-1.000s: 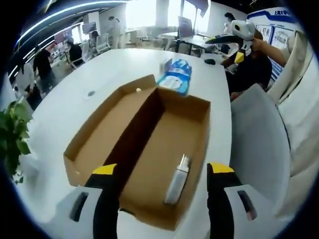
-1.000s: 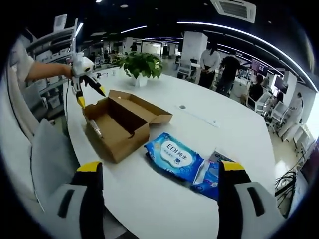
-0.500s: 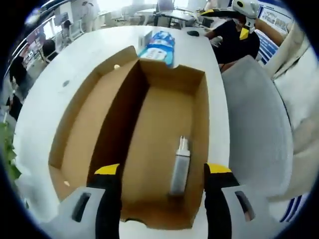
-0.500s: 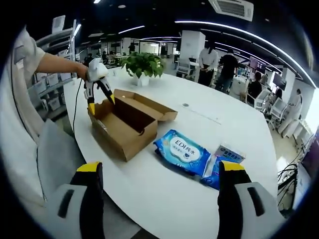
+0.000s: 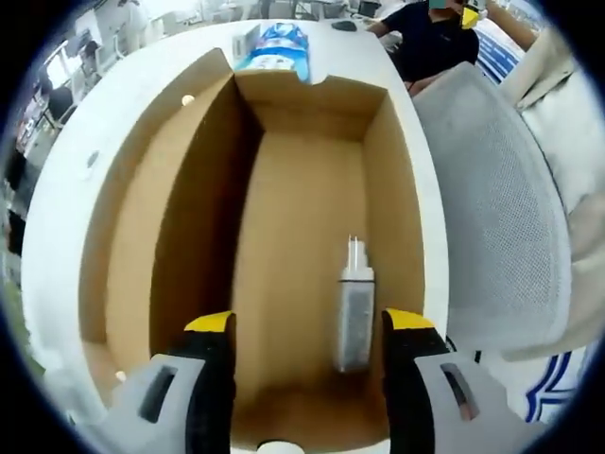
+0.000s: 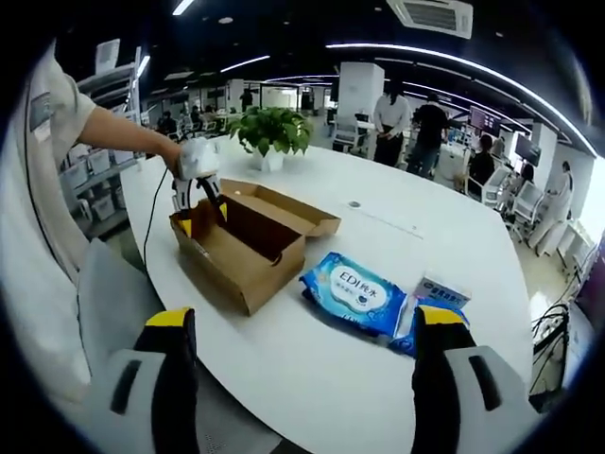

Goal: Operate the shoe box by opening the lid, removing the specified soft item, and placing it in the target area until the item is outside and the box remains undamaged.

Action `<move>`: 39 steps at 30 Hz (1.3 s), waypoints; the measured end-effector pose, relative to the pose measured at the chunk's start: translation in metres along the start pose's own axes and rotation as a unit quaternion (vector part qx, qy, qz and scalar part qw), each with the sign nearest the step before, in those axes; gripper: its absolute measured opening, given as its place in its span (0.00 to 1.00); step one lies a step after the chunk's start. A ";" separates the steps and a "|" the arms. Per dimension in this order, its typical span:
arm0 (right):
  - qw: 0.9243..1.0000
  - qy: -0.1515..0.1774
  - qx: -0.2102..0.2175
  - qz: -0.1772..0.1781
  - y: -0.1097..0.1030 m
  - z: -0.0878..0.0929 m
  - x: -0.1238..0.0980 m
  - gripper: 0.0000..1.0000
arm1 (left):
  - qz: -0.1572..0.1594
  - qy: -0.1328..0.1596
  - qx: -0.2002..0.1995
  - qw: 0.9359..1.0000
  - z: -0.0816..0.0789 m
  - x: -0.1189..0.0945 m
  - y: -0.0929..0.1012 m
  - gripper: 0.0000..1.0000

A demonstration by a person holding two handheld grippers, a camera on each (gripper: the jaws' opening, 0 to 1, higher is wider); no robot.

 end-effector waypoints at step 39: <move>0.999 -0.029 0.013 0.011 0.013 0.016 0.002 0.87 | 0.030 -0.006 0.018 0.999 -0.001 0.039 0.010 0.35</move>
Point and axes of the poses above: the point that each gripper's makers call its tool centre point, and the gripper's own axes: x roughly forward along the fingers, y roughly to its right, z roughly out of its underside, the point moved 4 cm from there along -x, roughly backward along the fingers, and after that the axes turned 1 degree about y, right-handed, at the moved point
